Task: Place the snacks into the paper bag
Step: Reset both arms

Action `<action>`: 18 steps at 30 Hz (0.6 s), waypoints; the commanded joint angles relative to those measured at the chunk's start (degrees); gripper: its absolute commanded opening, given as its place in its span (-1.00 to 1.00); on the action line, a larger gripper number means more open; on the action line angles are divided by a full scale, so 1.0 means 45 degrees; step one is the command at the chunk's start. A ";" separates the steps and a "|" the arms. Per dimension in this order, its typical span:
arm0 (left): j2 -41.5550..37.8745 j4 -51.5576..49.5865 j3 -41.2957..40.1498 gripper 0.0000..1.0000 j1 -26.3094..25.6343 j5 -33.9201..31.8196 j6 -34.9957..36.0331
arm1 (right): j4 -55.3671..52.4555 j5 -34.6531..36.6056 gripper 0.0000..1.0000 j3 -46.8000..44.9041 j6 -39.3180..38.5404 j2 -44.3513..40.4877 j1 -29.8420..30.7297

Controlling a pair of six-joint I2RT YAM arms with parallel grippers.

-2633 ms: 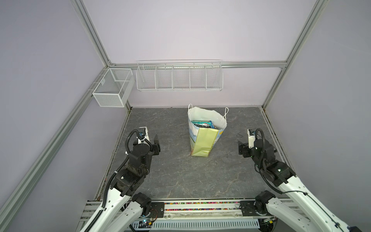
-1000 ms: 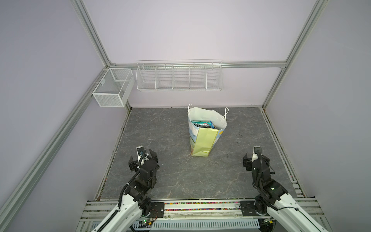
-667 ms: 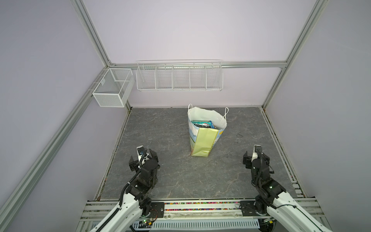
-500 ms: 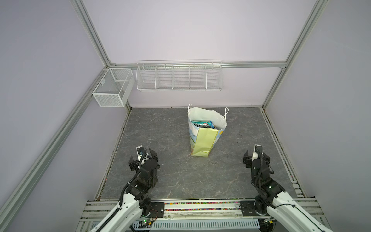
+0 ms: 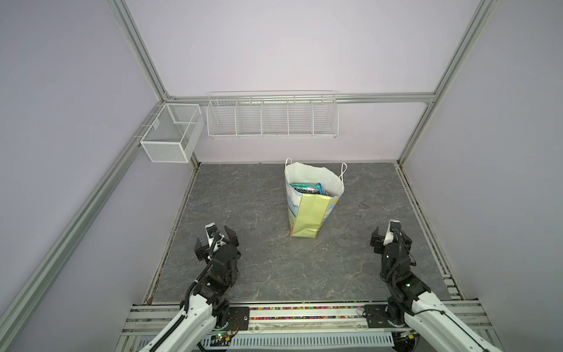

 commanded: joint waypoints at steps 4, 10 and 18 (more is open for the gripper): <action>-0.0155 0.1306 -0.0443 0.99 0.0225 -0.0228 0.0244 | 0.1834 0.0255 0.77 -0.0534 -0.0287 0.0189 -0.0312; 0.0052 0.2236 -0.0736 0.99 0.0863 0.0203 0.0133 | 0.2860 -0.0110 0.77 -0.0864 -0.0166 0.0422 -0.0840; 0.0976 0.3205 -0.0716 0.99 0.1280 0.0322 0.0108 | 0.4037 -0.0504 0.77 -0.0914 -0.0070 0.1419 -0.1320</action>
